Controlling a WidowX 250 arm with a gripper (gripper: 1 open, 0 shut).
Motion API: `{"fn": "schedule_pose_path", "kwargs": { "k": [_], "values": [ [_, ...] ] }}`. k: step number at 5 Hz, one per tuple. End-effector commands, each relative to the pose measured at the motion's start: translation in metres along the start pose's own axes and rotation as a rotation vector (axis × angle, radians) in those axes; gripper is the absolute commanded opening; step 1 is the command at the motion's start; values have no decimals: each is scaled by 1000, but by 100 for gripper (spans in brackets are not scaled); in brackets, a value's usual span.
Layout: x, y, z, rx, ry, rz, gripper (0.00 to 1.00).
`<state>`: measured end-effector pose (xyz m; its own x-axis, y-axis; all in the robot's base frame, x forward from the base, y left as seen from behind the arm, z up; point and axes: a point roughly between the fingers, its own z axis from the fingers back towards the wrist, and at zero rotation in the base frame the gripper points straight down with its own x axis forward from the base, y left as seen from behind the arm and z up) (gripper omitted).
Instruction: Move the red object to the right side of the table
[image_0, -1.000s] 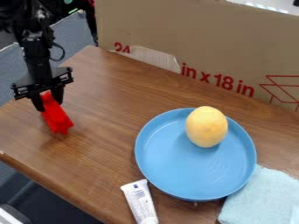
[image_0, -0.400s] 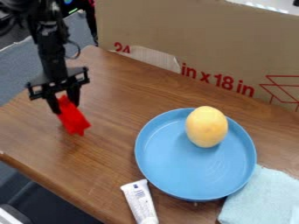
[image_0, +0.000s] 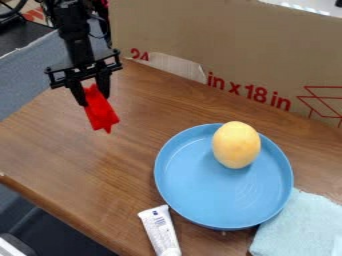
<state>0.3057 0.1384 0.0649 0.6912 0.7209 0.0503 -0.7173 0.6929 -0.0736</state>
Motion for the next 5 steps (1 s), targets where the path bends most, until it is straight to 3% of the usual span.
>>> {"fn": "schedule_pose_path", "kwargs": {
  "k": [1,2,3,4,5],
  "values": [
    [6,-18,51,-58,-97,-109,0],
    [22,-21,81,-71,-123,-312,0],
    [28,-28,90,-113,-133,-433,0],
    [9,-25,65,-101,-117,-529,0],
    [5,-21,54,-86,-88,-591,0]
  ]
}}
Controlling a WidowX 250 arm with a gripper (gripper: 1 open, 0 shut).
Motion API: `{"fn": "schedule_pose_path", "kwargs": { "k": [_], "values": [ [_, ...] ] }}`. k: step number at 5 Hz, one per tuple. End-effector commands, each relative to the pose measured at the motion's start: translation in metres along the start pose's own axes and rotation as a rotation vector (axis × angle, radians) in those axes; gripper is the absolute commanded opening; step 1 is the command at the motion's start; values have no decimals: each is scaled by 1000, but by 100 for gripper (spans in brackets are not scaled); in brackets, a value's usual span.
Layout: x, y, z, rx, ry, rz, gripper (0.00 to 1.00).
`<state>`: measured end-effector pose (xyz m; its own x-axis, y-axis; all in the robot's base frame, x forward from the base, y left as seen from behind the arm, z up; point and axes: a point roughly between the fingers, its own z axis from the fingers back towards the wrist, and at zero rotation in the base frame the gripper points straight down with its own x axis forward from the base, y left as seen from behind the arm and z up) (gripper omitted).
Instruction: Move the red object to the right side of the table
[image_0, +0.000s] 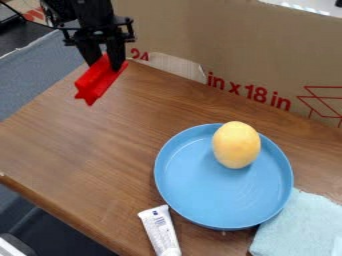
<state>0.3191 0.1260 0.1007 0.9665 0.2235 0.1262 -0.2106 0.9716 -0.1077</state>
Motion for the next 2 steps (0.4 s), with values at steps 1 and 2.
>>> {"fn": "schedule_pose_path", "kwargs": {
  "k": [1,2],
  "values": [
    [-9,-4,24,12,-67,-23,0],
    [-16,-18,35,-20,-96,-62,0]
  ]
}}
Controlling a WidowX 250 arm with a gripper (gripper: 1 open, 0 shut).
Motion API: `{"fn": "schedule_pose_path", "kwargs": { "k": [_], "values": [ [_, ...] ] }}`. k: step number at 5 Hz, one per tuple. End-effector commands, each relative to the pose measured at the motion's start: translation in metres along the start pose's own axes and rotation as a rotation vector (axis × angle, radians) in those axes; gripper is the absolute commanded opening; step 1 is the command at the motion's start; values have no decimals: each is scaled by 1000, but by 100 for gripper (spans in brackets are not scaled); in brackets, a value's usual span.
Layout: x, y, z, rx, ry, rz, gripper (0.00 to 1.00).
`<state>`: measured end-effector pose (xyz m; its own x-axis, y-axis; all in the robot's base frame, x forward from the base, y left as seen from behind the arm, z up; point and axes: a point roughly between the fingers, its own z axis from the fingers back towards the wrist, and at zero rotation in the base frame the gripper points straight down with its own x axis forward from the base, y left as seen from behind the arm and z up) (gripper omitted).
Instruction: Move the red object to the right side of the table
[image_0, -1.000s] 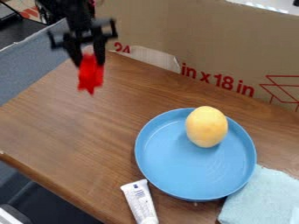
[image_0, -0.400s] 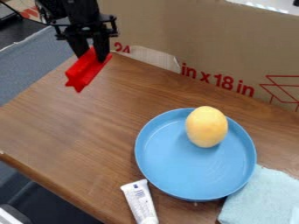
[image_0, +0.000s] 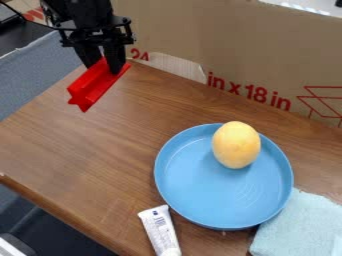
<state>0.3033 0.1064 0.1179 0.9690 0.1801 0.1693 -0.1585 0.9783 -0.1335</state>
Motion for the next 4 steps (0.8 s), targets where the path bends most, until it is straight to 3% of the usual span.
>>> {"fn": "schedule_pose_path", "kwargs": {
  "k": [1,2,3,4],
  "values": [
    [10,-10,-9,28,-46,-142,0],
    [6,-28,-27,31,-11,-276,0],
    [13,-31,-61,66,-9,-395,0],
    [12,-38,-88,65,12,-445,0]
  ]
}}
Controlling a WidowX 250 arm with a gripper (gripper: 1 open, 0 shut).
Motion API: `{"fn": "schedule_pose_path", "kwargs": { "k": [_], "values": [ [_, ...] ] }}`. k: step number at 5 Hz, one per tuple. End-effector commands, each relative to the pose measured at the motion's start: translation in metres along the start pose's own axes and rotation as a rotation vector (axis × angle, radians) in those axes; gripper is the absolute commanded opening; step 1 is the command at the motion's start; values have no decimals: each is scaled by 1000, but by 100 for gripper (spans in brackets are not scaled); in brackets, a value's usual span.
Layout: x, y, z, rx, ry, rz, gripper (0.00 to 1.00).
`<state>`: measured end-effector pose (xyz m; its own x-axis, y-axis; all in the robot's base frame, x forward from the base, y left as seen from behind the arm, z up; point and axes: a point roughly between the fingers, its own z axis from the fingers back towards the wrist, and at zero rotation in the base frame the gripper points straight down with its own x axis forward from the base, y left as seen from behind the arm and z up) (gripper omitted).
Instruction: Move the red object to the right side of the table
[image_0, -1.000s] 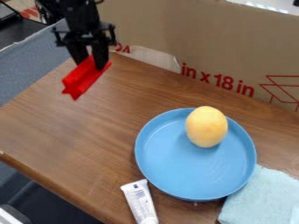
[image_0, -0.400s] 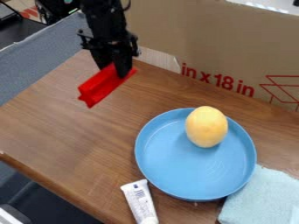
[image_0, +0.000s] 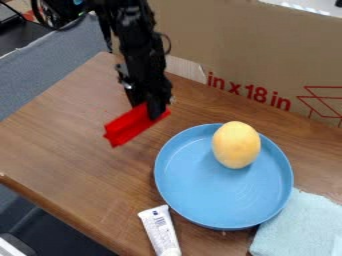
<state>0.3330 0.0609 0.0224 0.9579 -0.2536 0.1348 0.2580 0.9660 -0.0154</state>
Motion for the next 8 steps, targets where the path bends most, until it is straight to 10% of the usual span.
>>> {"fn": "schedule_pose_path", "kwargs": {
  "k": [1,3,7,8],
  "values": [
    [1,12,22,38,-66,6,0],
    [10,44,-4,63,-7,37,0],
    [38,69,-30,65,-12,57,0],
    [37,62,-31,37,3,69,100]
  ]
}}
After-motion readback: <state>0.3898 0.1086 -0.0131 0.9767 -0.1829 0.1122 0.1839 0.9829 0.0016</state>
